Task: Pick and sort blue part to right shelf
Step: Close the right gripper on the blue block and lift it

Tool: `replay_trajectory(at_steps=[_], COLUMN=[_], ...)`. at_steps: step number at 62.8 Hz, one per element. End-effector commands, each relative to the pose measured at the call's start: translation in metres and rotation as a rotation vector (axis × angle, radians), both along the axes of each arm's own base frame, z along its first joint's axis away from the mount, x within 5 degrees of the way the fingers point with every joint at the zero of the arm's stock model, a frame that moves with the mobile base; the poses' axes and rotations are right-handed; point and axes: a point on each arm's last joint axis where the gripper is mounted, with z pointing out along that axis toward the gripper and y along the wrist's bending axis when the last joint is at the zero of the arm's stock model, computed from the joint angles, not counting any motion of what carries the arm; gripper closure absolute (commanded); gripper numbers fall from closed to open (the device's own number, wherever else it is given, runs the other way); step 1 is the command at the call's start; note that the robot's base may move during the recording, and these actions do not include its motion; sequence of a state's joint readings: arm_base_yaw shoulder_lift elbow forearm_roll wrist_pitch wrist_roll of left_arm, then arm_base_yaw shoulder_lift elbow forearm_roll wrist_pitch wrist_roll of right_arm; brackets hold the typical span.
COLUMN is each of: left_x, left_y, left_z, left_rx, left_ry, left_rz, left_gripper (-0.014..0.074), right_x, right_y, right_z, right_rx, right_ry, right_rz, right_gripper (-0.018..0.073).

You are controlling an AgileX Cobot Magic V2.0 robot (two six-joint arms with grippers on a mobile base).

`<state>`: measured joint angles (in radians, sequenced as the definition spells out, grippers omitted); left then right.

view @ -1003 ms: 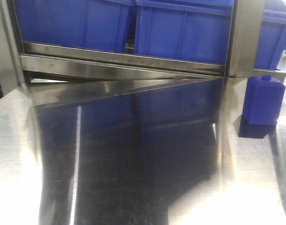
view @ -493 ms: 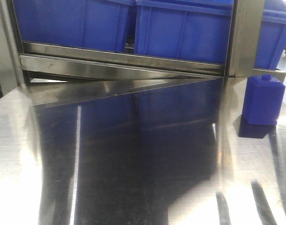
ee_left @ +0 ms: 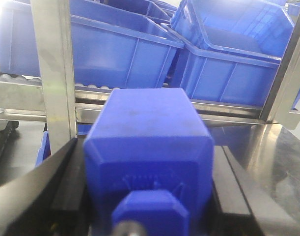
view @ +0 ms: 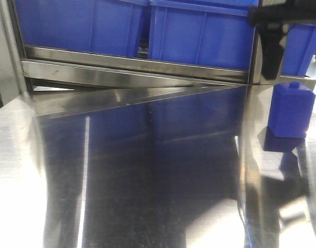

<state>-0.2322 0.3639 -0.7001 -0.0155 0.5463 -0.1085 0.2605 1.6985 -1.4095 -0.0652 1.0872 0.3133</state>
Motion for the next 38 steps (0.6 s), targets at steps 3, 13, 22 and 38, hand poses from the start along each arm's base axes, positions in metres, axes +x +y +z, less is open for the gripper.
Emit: replay_trajectory(at_steps=[3, 13, 22, 38], left_x=[0.0, 0.0, -0.001, -0.001], left_y=[0.0, 0.0, 0.0, 0.0], left_z=[0.017, 0.017, 0.017, 0.016], left_rx=[-0.026, -0.026, -0.029, -0.031], left_ry=[-0.115, -0.115, -0.114, -0.108], left_rz=[-0.005, -0.005, -0.006, -0.007], left_gripper=[0.033, 0.033, 0.033, 0.0332], right_x=[0.008, 0.019, 0.025, 0.03], right_y=[-0.005, -0.011, -0.01, -0.009], right_z=[0.013, -0.002, -0.017, -0.029], right_rx=[-0.001, -0.006, -0.014, -0.021], right_ry=[-0.09, -0.065, -0.033, -0.004], right_rz=[-0.014, -0.039, -0.039, -0.038], right_gripper=[-0.0064, -0.0064, -0.0064, 0.0116])
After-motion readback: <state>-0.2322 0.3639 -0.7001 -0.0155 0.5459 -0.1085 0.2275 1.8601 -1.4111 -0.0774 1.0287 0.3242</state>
